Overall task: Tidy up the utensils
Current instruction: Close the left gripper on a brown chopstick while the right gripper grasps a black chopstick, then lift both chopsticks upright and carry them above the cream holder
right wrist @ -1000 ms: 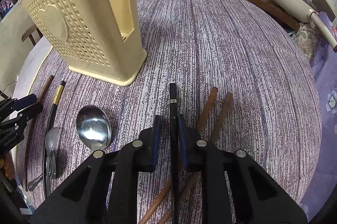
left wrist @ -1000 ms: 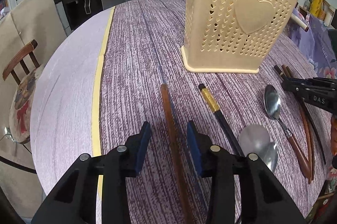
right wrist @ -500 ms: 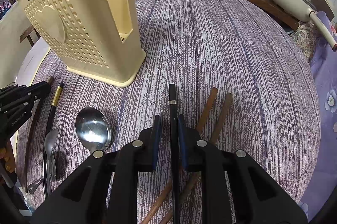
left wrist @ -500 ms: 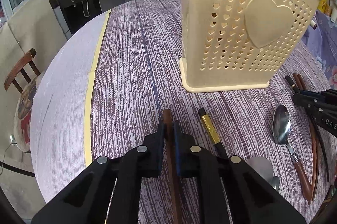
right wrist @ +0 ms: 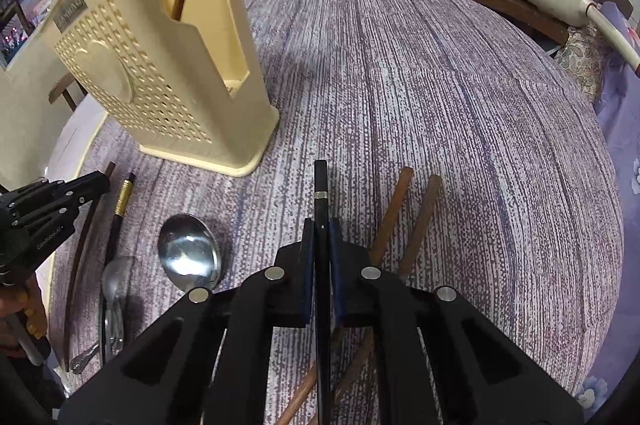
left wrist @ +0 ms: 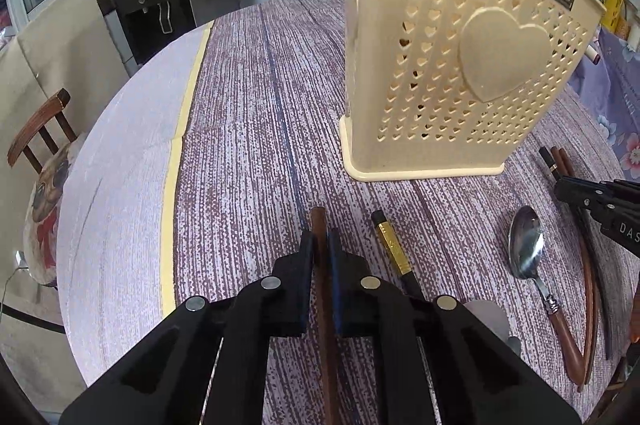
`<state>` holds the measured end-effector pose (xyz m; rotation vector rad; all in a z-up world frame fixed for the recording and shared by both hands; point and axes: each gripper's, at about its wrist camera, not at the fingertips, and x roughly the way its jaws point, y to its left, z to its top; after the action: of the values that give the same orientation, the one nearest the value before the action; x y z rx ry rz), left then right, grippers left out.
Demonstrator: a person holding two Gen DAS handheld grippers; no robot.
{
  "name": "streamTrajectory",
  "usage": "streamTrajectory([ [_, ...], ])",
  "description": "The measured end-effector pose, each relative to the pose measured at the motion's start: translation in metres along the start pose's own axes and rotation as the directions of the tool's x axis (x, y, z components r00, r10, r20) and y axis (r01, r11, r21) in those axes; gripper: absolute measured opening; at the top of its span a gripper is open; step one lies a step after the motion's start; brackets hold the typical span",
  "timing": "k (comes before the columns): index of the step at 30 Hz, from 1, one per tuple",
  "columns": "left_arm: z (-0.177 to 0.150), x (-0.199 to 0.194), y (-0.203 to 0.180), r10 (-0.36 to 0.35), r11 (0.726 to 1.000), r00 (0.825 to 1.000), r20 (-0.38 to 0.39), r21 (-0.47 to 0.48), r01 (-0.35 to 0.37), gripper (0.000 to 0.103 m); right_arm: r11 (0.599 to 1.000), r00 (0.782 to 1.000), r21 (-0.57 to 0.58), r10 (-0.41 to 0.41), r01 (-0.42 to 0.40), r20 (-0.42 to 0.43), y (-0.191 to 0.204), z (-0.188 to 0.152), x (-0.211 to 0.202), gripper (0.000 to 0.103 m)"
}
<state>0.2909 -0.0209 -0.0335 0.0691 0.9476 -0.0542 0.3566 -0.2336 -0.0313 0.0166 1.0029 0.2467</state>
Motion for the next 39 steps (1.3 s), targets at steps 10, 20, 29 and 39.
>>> streamTrajectory([
  [10,0.011,-0.067,0.017,-0.058,0.997,0.987,0.149,-0.036,0.064,0.008,0.996,0.986,-0.001,0.089,-0.09,0.139,0.007,0.001,-0.062,0.008],
  [20,0.018,-0.137,0.024,-0.083,0.995,0.95,0.301,-0.035,0.098,0.008,0.992,0.95,-0.039,0.128,-0.122,0.286,0.01,0.004,-0.148,0.008],
  [29,0.023,-0.161,0.028,-0.083,0.995,0.929,0.361,-0.022,0.097,0.008,0.988,0.942,-0.077,0.151,-0.134,0.301,0.017,0.001,-0.178,0.008],
  [39,0.03,-0.184,0.036,-0.113,0.992,0.914,0.39,-0.014,0.129,0.008,0.981,0.931,-0.094,0.188,-0.167,0.314,0.026,0.013,-0.2,0.008],
])
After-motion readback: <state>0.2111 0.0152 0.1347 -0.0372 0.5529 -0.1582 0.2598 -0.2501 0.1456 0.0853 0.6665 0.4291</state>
